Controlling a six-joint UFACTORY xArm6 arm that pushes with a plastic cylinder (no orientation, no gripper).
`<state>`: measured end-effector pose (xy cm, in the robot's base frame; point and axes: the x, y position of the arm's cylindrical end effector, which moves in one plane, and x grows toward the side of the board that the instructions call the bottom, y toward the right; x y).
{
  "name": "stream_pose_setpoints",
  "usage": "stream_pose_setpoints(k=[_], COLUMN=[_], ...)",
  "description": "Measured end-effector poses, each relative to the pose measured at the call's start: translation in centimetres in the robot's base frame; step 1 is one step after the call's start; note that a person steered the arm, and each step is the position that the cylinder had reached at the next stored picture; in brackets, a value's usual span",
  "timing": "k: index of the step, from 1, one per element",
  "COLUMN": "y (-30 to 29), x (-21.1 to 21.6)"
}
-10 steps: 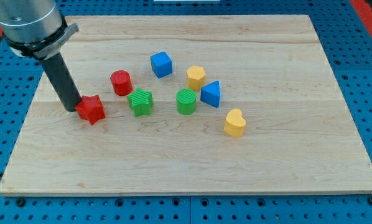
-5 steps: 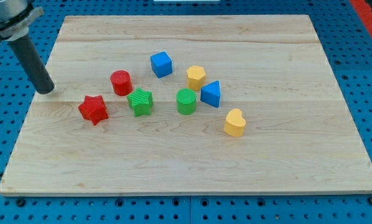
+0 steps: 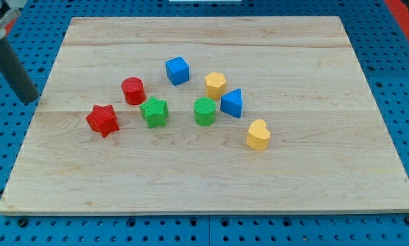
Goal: Push red star bear to green star
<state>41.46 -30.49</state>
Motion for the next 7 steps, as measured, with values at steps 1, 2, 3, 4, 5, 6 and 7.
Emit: stream_pose_setpoints(k=[1,2,3,4,5,6,7], y=[0.0,0.0,0.0,3.1,8.3,11.8,13.7], x=[0.0,0.0,1.7,5.3,5.5,5.5,6.6])
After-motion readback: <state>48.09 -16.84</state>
